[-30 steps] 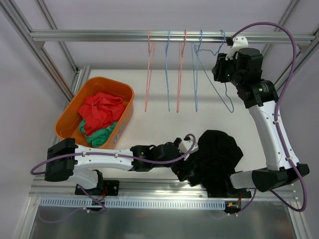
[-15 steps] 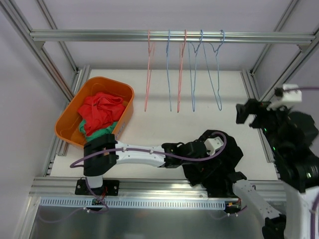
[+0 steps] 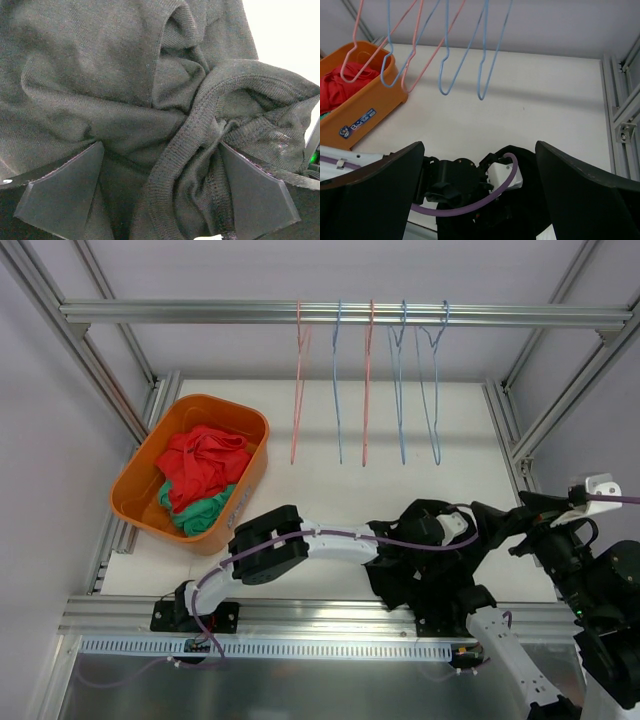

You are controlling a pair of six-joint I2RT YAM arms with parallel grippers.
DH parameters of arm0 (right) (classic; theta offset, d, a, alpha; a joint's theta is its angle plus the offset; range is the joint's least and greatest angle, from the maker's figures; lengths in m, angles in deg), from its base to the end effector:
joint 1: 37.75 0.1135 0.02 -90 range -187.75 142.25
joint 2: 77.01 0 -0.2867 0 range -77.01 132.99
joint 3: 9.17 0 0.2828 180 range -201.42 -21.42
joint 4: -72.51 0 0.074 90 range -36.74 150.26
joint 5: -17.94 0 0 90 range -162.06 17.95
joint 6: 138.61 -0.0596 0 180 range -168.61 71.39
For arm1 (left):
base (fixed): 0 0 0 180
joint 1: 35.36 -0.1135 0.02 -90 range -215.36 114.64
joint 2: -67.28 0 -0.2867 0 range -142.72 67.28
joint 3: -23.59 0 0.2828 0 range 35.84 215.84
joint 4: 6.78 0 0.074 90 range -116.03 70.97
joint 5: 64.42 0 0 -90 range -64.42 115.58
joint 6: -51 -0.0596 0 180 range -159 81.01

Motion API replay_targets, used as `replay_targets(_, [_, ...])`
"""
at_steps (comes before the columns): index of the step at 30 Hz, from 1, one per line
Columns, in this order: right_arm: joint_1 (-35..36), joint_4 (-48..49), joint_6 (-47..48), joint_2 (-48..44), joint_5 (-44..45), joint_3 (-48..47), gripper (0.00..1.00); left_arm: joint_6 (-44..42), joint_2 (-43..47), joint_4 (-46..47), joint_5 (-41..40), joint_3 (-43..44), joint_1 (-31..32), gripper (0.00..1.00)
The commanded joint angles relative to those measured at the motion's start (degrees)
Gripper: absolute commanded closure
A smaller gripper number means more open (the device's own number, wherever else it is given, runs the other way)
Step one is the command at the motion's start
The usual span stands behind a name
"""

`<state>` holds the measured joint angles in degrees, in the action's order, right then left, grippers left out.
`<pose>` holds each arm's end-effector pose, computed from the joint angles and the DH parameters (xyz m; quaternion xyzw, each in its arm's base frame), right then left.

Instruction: Remove the tank top from the hanger

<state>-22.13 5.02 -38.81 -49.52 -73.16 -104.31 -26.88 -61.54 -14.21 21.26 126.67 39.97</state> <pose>0.0062 0.0029 0.5078 -0.1620 0.6873 0.0427 0.7068 0.1477 -0.5466 0.1411 0.4453 0.7579 -0.3047 0.3666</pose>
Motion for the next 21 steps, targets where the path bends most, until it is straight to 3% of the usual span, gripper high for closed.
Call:
replay_targets(1, [-0.2, 0.9, 0.8, -1.8, -5.2, -0.2, 0.00, -0.8, -3.3, -6.7, -1.4, 0.5, 0.3, 0.02])
replay_targets(2, [-0.2, 1.3, 0.8, -2.2, -5.2, 0.0, 0.00, -0.1, -3.4, -6.9, -1.2, 0.1, 0.3, 0.09])
replay_targets(3, [-0.1, 1.6, 0.8, -3.0, -5.2, 0.1, 0.01, 0.4, -3.1, -7.3, -0.8, -0.6, 0.3, 0.46])
replay_targets(4, [-0.1, 2.2, 0.7, -3.3, -5.2, 0.2, 0.00, 1.1, -2.7, -7.2, -1.7, -2.7, 0.4, 0.74])
replay_targets(6, [-0.1, 3.1, 0.8, -4.5, -5.0, 0.3, 0.01, 3.3, -0.3, -7.2, -3.8, -5.6, 1.0, 1.00])
replay_targets(9, [-0.1, 4.0, 1.0, -5.4, -3.6, 0.0, 0.01, 6.7, 5.9, -7.2, -7.5, -13.3, 2.0, 1.00])
replay_targets(14, [-0.1, 5.9, 0.7, -6.4, -3.1, 0.9, 0.01, 16.2, 20.2, -8.7, -24.3, -30.0, 2.9, 1.00])
replay_targets(17, [-0.2, 7.3, -0.1, -6.2, -3.9, 2.2, 0.01, 24.4, 33.9, -14.5, -34.7, -37.6, 2.9, 1.00])
replay_targets(21, [-0.2, 9.5, -1.2, -6.4, -4.8, 3.9, 0.00, 33.8, 45.8, -25.4, -43.5, -42.7, 2.7, 1.00])
